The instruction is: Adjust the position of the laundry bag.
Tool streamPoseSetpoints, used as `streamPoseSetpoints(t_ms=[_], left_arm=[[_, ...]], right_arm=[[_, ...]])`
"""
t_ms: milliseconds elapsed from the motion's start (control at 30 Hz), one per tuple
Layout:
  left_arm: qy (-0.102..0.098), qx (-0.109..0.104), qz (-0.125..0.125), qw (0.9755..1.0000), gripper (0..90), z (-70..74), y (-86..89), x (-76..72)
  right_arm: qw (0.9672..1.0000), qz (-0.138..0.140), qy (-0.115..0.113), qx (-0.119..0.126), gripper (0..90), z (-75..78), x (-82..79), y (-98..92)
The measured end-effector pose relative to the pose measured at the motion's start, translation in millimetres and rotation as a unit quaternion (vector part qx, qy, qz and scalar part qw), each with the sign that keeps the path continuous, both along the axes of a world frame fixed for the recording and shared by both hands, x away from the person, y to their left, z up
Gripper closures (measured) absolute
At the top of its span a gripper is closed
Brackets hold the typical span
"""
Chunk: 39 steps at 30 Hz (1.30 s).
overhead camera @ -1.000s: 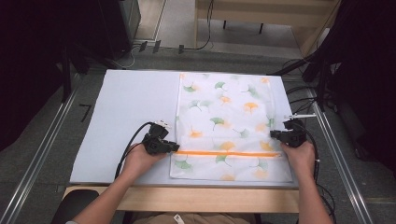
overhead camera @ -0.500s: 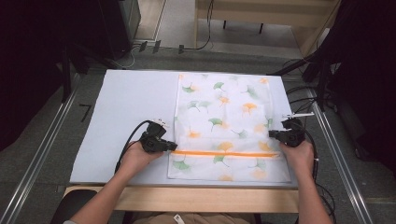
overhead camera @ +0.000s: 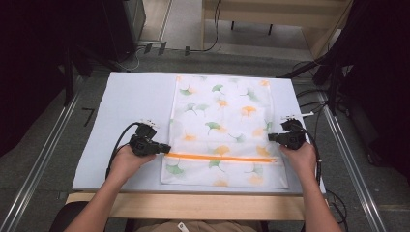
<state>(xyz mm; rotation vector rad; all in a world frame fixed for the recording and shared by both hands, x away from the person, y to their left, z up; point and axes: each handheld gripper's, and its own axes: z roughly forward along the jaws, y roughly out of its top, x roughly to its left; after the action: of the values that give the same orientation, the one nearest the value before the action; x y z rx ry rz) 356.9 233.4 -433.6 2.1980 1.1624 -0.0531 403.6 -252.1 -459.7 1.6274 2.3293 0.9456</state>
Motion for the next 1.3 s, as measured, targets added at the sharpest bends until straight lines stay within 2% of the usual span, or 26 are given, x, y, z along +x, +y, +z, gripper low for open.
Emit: streamPoseSetpoints(t_ms=[133,200,333,400,467,533,567,767,867,1033,1133,1233,1300], left_arm=[[0.004,0.001,0.012,0.9999,88.3,1.4,13.2,-1.3],[0.005,0.004,0.025,0.9997,88.2,2.5,24.7,-3.0],[0.005,0.003,0.036,0.9993,88.2,5.1,36.6,-5.0],[0.003,0.002,0.053,0.9986,88.2,6.9,47.9,-7.4],[0.003,0.004,0.054,0.9985,88.1,7.4,52.5,-7.7],[0.007,-0.001,0.066,0.9978,88.1,7.4,60.9,-9.5],[0.007,-0.001,0.071,0.9974,88.0,7.9,66.8,-11.1],[0.008,-0.001,0.086,0.9963,87.9,8.6,78.4,-13.8],[0.007,-0.002,0.095,0.9954,87.8,8.5,85.3,-15.1],[0.010,0.000,0.096,0.9953,86.0,8.1,84.6,-16.3],[0.005,-0.008,0.098,0.9952,72.6,9.2,85.9,-16.7],[-0.001,-0.017,0.099,0.9949,55.1,9.7,85.9,-17.7],[-0.002,-0.023,0.105,0.9942,48.6,10.7,84.6,-18.8]], right_arm=[[0.9999,0.016,-0.001,0.002,88.6,1.2,2.5,10.0],[0.9996,0.029,-0.002,0.005,88.6,2.7,5.1,20.8],[0.9991,0.040,0.000,0.015,88.7,3.6,7.8,35.0],[0.9987,0.048,-0.001,0.020,88.7,4.9,8.5,41.4],[0.9981,0.057,-0.003,0.024,88.6,5.8,9.1,47.5],[0.9980,0.059,-0.003,0.024,88.6,6.3,9.3,50.8],[0.9973,0.069,-0.006,0.023,88.6,6.8,9.6,57.2],[0.9963,0.083,-0.007,0.022,88.6,7.5,10.6,70.7],[0.9954,0.090,-0.012,0.031,87.3,7.7,12.0,75.5],[0.9955,0.090,-0.006,0.029,84.5,6.1,13.0,76.6],[0.9953,0.090,-0.013,0.034,77.4,7.1,13.1,72.8],[0.9952,0.087,-0.021,0.040,69.9,9.8,11.9,68.5],[0.9952,0.083,-0.029,0.042,66.2,12.7,9.9,66.5]])
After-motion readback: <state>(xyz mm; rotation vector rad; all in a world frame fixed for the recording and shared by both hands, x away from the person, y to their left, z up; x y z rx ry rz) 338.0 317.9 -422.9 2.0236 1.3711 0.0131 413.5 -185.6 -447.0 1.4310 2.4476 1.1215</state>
